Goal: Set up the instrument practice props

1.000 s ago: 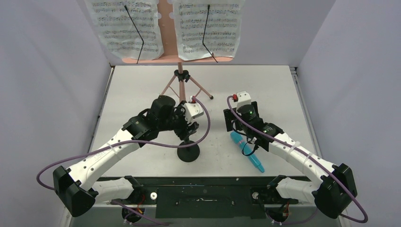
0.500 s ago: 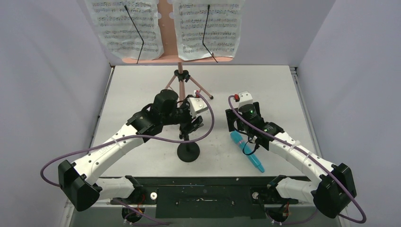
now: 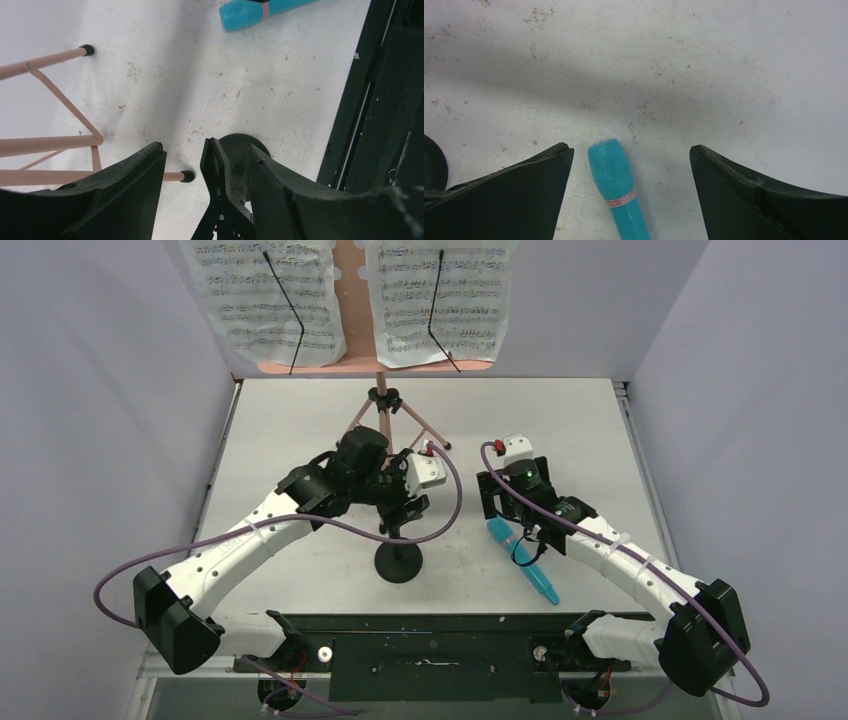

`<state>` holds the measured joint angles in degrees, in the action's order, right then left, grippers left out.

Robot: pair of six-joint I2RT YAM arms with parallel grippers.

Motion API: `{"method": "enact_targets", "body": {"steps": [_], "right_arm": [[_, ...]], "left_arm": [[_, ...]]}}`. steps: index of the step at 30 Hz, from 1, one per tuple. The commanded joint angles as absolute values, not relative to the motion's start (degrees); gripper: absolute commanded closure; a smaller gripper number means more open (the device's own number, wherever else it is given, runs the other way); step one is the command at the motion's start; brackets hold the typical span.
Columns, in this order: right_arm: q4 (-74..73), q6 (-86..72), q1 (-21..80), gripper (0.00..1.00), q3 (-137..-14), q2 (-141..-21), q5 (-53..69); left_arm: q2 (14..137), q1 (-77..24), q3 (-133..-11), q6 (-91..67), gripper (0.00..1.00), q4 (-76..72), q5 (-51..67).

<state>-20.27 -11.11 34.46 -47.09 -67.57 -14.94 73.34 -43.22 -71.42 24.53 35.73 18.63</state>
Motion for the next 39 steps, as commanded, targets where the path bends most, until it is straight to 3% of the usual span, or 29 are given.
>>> {"method": "enact_targets", "body": {"steps": [1, 6, 16, 29, 39], "right_arm": [[-19.81, -10.47, 33.82, 0.1, -48.6, -67.74, -15.55], [-20.54, -10.94, 33.18, 0.1, -49.09, -68.11, -15.22], [-21.0, -10.82, 32.3, 0.1, -49.37, -68.04, -14.82], [-22.28, -10.06, 30.31, 0.1, -49.68, -68.56, -12.1], [-27.34, -9.27, 26.89, 0.1, -51.52, -73.17, -7.25]], "left_arm": [[75.64, -44.01, -74.24, 26.3, 0.43, 38.7, 19.89], [77.75, -44.06, -74.47, 27.26, 0.49, 38.86, 20.02], [80.58, -44.64, -78.83, 29.31, 1.0, 39.16, 19.28], [82.25, -44.65, -79.67, 34.08, 1.0, 26.12, 25.53], [89.0, -44.65, -86.92, 40.33, 1.0, 31.38, 33.09]]}}
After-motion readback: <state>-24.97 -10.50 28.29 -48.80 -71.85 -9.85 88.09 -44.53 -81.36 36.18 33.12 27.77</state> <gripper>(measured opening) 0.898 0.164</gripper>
